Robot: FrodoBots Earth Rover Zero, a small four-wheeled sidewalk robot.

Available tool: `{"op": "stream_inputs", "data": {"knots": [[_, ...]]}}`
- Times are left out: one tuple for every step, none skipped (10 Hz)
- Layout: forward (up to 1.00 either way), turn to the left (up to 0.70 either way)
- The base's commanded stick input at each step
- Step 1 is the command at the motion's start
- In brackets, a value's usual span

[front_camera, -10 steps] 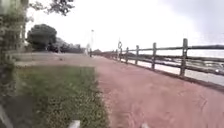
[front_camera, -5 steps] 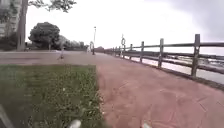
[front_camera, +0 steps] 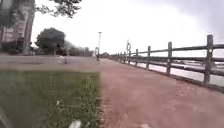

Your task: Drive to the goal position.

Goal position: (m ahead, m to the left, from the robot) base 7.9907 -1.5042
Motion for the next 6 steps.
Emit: {"op": "stream_inputs", "data": {"knots": [[0.70, 0.00], [0.70, 0.00], [0.70, 0.00], [0.70, 0.00], [0.70, -0.26], [0.70, -0.27]]}}
